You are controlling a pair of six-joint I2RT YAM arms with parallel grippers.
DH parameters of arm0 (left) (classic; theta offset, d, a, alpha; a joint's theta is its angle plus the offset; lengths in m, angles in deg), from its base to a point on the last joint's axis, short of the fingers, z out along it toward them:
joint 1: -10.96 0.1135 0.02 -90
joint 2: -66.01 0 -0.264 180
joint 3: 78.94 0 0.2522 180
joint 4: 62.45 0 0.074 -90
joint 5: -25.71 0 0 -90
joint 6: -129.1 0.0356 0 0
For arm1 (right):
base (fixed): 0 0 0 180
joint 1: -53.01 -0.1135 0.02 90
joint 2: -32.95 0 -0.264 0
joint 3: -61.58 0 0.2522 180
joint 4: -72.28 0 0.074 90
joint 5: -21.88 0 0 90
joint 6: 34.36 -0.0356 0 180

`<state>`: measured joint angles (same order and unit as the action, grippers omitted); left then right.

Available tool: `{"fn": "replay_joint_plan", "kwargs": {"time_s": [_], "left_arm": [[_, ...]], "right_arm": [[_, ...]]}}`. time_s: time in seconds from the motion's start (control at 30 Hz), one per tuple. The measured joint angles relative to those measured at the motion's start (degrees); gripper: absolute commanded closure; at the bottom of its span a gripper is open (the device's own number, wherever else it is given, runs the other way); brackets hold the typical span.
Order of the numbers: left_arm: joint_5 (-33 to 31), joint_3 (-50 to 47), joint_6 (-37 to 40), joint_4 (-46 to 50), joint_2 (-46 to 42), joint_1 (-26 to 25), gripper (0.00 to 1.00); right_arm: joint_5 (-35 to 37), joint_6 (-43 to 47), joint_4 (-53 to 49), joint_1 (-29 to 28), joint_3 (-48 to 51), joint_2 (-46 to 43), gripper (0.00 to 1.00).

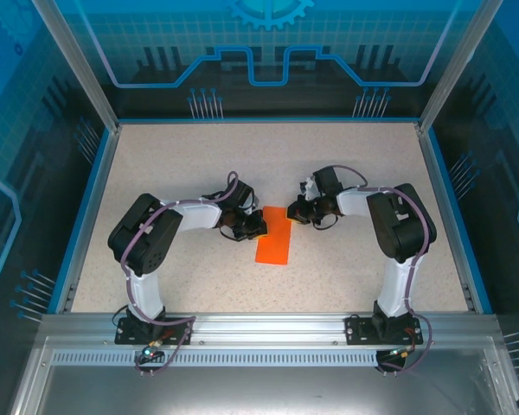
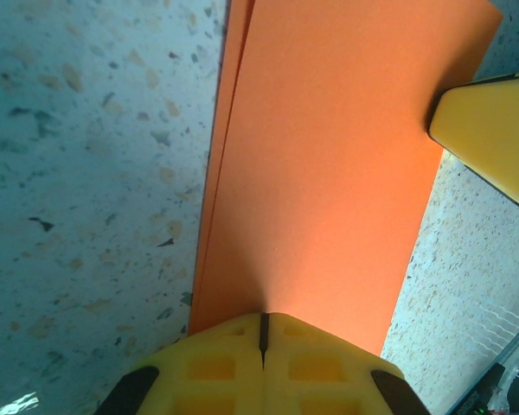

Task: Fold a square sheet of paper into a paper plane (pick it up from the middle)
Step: Fold the square sheet of paper in half at the center of the table.

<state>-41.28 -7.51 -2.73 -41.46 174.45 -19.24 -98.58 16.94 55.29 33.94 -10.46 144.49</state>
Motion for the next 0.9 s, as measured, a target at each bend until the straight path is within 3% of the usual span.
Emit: {"fn": "replay_joint_plan", "kwargs": {"time_s": [0.9], "left_arm": [[0.0, 0.0, 0.2, 0.0, 0.0, 0.0, 1.0]], "right_arm": [[0.0, 0.0, -0.2, 0.6, -2.0, 1.4, 0.94]]}}
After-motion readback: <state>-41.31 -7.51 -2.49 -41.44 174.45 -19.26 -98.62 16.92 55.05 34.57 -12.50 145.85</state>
